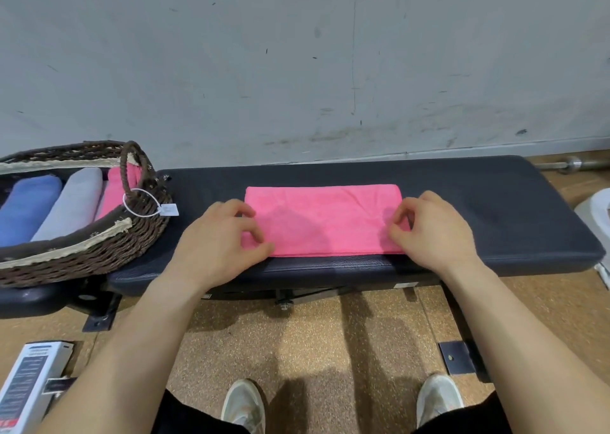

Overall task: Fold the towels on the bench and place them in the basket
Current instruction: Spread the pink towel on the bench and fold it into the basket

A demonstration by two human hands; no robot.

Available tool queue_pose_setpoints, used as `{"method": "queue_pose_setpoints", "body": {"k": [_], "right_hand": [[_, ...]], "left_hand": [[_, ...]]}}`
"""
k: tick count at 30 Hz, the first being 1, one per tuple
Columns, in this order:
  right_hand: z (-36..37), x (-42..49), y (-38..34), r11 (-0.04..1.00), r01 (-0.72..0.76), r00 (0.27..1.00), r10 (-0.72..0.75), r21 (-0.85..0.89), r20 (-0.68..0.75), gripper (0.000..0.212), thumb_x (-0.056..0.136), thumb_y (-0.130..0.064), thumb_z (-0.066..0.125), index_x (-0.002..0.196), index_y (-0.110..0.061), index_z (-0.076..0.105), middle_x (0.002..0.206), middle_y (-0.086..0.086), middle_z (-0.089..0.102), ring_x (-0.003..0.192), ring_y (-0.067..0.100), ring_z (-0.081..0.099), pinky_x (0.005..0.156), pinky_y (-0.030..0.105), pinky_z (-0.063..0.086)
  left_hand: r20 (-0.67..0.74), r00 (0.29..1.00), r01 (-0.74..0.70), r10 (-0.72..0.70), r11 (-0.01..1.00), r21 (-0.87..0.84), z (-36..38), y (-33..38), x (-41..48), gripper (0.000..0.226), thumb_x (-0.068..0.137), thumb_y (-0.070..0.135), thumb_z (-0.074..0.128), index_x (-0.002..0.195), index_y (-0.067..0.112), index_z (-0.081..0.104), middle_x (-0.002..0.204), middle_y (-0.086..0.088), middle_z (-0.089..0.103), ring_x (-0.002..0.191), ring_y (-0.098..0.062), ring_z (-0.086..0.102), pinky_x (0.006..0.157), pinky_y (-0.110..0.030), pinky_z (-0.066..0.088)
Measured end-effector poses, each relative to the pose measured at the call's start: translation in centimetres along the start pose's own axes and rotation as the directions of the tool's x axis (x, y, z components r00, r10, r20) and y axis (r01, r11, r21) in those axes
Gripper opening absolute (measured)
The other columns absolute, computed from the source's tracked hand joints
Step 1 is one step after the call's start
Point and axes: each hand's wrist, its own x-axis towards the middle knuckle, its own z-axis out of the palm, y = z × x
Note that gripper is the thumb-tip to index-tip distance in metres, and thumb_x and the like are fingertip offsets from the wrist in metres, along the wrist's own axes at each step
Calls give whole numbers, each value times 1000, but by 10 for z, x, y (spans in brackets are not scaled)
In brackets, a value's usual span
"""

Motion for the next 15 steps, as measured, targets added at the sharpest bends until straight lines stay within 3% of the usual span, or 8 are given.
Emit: {"method": "queue_pose_setpoints", "body": {"k": [3, 6, 9, 12, 15], "right_hand": [[13, 9, -29, 990, 142, 986, -139, 23, -95, 20, 89, -34, 60, 104, -27, 72, 106, -2, 58, 101, 27, 56, 82, 39, 50], [36, 22, -52, 967, 251, 968, -251, 39, 2, 44, 93, -33, 50, 133, -20, 61, 137, 5, 56, 124, 31, 52, 102, 43, 45], [60, 30, -61, 962, 274, 948, -271, 6, 170, 60, 101, -34, 35, 156, -13, 30, 165, 8, 22, 151, 25, 21, 123, 41, 19], [71, 32, -52, 964, 259, 933, -233, -65, 274, 64, 106, -48, 20, 161, -20, 3, 168, -1, -6, 155, 16, -6, 125, 42, -1], [67, 33, -34, 967, 209, 940, -157, -147, 302, 71, 101, -63, 11, 160, -27, -5, 166, -4, -16, 153, 14, -15, 124, 45, -8]], "left_hand": [[-149, 988, -48, 39, 997, -58, 6, 34, 21, 23, 94, 44, 54, 109, 34, 69, 126, 17, 56, 118, -10, 52, 93, -35, 48], [-63, 995, -75, 74, 997, -21, 34, 66, 47, 41, 101, 33, 44, 141, 26, 50, 155, 5, 40, 143, -19, 34, 114, -38, 33], [92, 995, -58, 50, 995, 85, 63, 74, 65, 54, 105, 38, 29, 157, 24, 20, 166, 2, 10, 153, -20, 4, 123, -47, 9], [161, 987, -30, 5, 987, 155, 74, 60, 73, 61, 104, 49, 19, 159, 27, 2, 167, 4, -4, 153, -19, -7, 123, -48, -1], [180, 982, 10, -47, 980, 201, 74, 41, 72, 69, 98, 65, 11, 157, 34, -7, 164, 6, -15, 152, -18, -14, 123, -46, -6]]}}
